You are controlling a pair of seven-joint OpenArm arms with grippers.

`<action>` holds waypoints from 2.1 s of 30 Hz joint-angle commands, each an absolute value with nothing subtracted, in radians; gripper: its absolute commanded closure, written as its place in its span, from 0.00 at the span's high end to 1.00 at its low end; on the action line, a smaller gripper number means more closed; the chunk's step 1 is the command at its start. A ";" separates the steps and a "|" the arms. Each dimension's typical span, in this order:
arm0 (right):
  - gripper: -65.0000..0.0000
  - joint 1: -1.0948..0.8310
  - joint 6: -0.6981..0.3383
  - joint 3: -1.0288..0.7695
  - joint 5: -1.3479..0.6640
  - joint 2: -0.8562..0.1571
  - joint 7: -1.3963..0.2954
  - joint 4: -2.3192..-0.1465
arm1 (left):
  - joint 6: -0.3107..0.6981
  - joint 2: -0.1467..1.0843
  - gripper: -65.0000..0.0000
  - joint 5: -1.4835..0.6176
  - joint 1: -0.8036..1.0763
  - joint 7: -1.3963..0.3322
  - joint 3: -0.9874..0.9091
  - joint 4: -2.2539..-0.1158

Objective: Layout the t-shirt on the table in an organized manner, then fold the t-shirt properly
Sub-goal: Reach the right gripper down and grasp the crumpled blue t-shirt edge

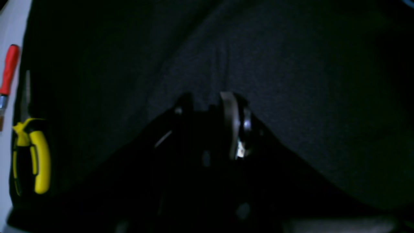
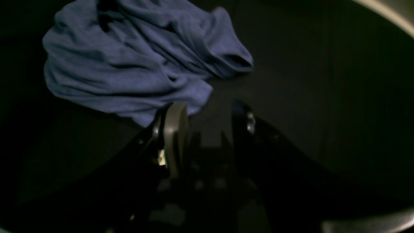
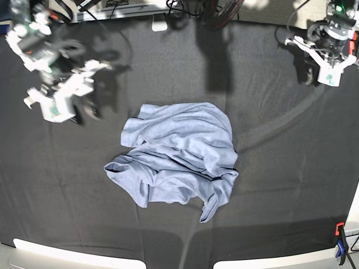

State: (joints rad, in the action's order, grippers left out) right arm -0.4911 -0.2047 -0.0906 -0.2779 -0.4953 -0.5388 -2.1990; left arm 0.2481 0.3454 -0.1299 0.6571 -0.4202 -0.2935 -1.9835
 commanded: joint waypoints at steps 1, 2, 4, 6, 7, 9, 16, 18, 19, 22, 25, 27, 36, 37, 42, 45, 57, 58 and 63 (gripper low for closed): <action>0.34 -0.460 -0.202 -0.079 -0.262 -0.502 -0.532 -2.214 | 0.248 0.355 0.20 -0.131 0.662 -0.398 -0.298 -2.001; 0.34 -0.436 -0.202 -0.062 -0.241 -0.496 -0.552 -2.212 | 0.247 0.355 0.20 -0.131 0.662 -0.397 -0.298 -2.001; 0.34 -0.390 -0.201 -0.043 -0.212 -0.492 -0.559 -2.191 | 0.248 0.355 0.20 -0.131 0.662 -0.397 -0.298 -2.001; 0.34 -0.348 -0.200 -0.038 -0.213 -0.492 -0.558 -2.152 | 0.247 0.355 0.20 -0.131 0.662 -0.401 -0.298 -2.001; 0.34 -0.326 -0.199 -0.039 -0.218 -0.492 -0.556 -2.125 | 0.248 0.355 0.20 -0.131 0.662 -0.402 -0.298 -2.002; 0.34 -0.278 -0.199 -0.039 -0.239 -0.492 -0.546 -2.059 | 0.247 0.355 0.20 -0.131 0.662 -0.411 -0.298 -2.006; 0.34 -0.080 -0.203 -0.002 -0.325 -0.475 -0.551 -1.906 | 0.247 0.355 0.20 -0.131 0.662 -0.426 -0.298 -2.045; 0.34 -0.017 -0.203 0.038 -0.316 -0.474 -0.555 -1.872 | 0.247 0.355 0.20 -0.131 0.662 -0.427 -0.298 -2.049; 0.34 0.016 -0.203 0.064 -0.308 -0.474 -0.558 -1.851 | 0.247 0.355 0.20 -0.131 0.662 -0.427 -0.298 -2.049; 0.34 0.120 -0.202 0.144 -0.260 -0.473 -0.562 -1.767 | 0.247 0.355 0.20 -0.131 0.662 -0.427 -0.298 -2.049; 0.34 0.220 -0.202 0.225 -0.234 -0.474 -0.563 -1.679 | 0.247 0.355 0.20 -0.131 0.662 -0.426 -0.298 -2.049; 0.34 0.282 -0.203 0.284 -0.198 -0.473 -0.563 -1.630 | 0.247 0.354 0.20 -0.131 0.662 -0.426 -0.298 -2.049; 0.34 0.529 -0.338 0.506 -0.163 -0.432 -0.620 -1.361 | 0.247 0.329 0.20 -0.132 0.662 -0.426 -0.298 -2.048; 0.34 0.551 -0.369 0.515 -0.164 -0.419 -0.621 -1.324 | 0.247 0.330 0.20 -0.131 0.662 -0.426 -0.298 -2.048; 0.34 0.634 -0.500 0.520 -0.277 -0.359 -0.636 -1.198 | 0.247 0.330 0.20 -0.131 0.662 -0.427 -0.298 -2.048; 0.34 0.673 -0.508 0.520 -0.321 -0.326 -0.718 -1.165 | 0.247 0.330 0.20 -0.131 0.662 -0.427 -0.298 -2.048; 0.34 0.711 -0.621 0.522 -0.330 -0.307 -0.785 -1.095 | 0.247 0.330 0.20 -0.131 0.662 -0.427 -0.298 -2.048; 0.34 0.711 -0.622 0.522 -0.344 -0.308 -0.785 -1.083 | 0.247 0.330 0.20 -0.131 0.662 -0.427 -0.298 -2.048; 0.34 0.714 -0.612 0.521 -0.347 -0.308 -0.744 -1.080 | 0.247 0.330 0.20 -0.131 0.662 -0.427 -0.298 -2.048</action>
State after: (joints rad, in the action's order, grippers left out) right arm 0.6739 -0.6178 0.5285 -0.3386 -0.3046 -0.7601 -1.0630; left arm 0.2478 0.3214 -0.1268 0.6567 -0.4496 -0.2935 -2.0293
